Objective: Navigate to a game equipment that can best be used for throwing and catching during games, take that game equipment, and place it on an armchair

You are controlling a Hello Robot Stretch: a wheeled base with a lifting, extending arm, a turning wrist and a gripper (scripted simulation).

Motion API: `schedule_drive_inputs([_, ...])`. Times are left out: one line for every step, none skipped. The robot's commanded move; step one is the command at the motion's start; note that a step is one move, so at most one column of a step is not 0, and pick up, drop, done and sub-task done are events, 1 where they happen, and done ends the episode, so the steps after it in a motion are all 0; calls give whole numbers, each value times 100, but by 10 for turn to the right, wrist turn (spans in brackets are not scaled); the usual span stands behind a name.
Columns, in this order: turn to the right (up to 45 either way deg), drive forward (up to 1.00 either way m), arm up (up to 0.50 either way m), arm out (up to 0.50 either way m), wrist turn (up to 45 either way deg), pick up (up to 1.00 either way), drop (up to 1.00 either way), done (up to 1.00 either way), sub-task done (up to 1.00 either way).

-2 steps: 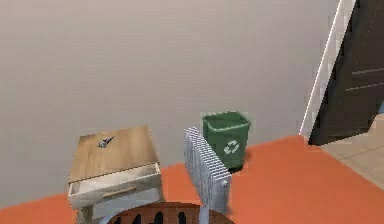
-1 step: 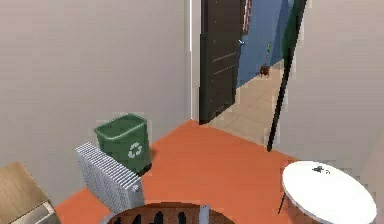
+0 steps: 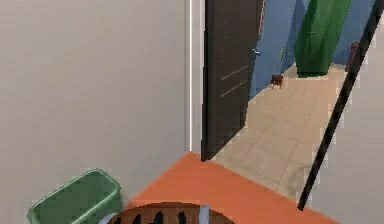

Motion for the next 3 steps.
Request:
schedule_drive_inputs([360, 0, 0, 0, 0, 0, 0, 0, 0])
schedule_drive_inputs([0, 30, 0, 0, 0, 0, 0, 0, 0])
schedule_drive_inputs([-150, 0, 0, 0, 0, 0, 0, 0, 0])
